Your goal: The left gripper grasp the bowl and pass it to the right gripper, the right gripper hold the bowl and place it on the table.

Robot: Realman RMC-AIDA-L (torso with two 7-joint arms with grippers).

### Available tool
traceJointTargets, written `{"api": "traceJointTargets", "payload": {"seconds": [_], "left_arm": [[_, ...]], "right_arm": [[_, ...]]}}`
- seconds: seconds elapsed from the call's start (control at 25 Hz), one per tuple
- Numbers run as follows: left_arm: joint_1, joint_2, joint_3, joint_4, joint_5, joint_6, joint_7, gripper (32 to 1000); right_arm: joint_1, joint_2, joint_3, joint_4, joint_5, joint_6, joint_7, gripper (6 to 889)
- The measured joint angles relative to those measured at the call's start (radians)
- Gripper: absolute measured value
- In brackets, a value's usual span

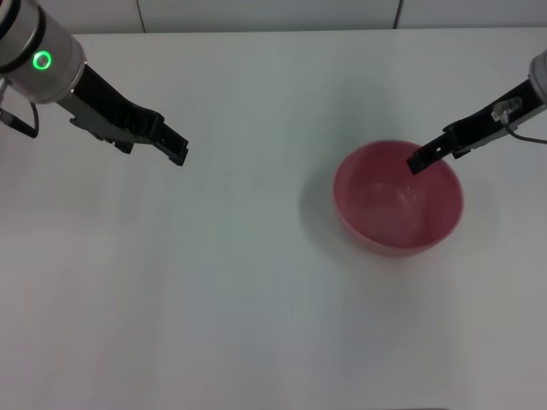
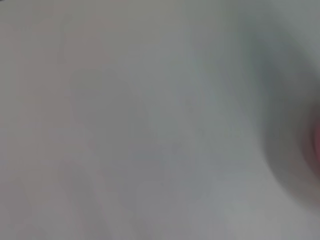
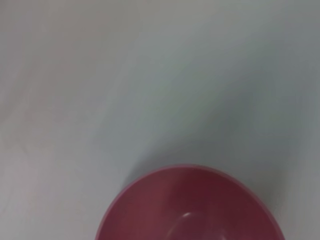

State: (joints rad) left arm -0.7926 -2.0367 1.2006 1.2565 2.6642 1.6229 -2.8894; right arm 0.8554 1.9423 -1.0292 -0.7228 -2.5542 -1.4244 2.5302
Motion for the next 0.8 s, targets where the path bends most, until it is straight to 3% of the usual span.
{"api": "traceJointTargets", "payload": {"seconds": [0.32, 0.8], "left_arm": [[0.004, -0.0005, 0.007, -0.010, 0.000, 0.002, -0.005, 838], [0.003, -0.0005, 0.010, -0.027, 0.000, 0.002, -0.005, 838]], "right_arm": [[-0.016, 0.021, 0.000, -0.089, -0.001, -0.067, 0.004, 878], [-0.014, 0.021, 0.000, -0.091, 0.000, -0.068, 0.011, 878]]}}
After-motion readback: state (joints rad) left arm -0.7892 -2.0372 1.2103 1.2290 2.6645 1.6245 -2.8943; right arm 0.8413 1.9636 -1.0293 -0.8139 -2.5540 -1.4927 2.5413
